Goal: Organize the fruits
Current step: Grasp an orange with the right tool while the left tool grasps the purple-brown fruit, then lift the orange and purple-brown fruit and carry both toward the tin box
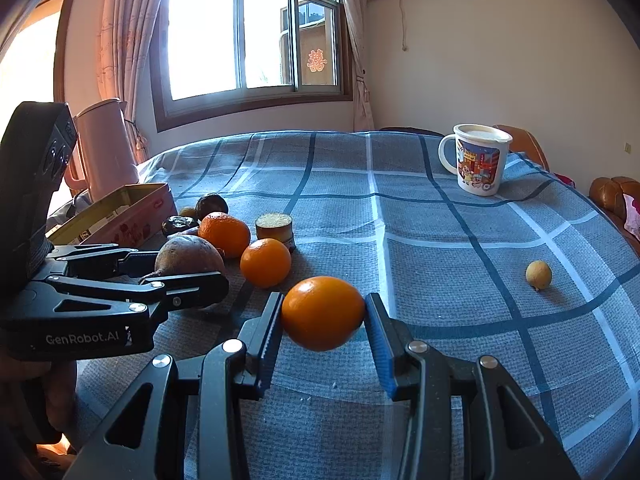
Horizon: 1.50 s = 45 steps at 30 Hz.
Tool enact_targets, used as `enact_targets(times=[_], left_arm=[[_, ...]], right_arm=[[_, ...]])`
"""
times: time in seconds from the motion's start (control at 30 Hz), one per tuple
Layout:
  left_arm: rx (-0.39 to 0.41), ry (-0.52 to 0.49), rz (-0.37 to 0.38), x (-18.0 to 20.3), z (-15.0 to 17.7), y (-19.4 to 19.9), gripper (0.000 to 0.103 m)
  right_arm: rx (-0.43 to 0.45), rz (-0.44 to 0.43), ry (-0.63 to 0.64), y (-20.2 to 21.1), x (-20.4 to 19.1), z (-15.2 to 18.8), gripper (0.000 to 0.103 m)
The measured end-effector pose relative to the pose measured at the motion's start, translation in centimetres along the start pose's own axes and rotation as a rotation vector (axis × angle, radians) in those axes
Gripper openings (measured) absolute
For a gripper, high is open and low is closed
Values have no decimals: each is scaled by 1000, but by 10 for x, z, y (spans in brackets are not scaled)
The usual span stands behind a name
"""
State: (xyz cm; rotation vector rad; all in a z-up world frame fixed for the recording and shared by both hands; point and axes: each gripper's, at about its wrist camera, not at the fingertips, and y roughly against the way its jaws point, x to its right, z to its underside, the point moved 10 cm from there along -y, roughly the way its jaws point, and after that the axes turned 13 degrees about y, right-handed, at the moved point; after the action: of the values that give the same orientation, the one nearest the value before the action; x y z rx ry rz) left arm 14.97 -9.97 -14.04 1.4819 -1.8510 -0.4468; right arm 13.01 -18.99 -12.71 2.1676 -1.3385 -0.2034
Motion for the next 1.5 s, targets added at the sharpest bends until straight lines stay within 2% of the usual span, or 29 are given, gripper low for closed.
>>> enact_targets(times=[0.47,1.5], left_arm=[[81,-8,25,4,-4,16,55],[204,-12,29,5,-12,38,55]], right_arm=[[80,-5,7,9,0,-6,43],[163,21,16,23,-1,-10,43]])
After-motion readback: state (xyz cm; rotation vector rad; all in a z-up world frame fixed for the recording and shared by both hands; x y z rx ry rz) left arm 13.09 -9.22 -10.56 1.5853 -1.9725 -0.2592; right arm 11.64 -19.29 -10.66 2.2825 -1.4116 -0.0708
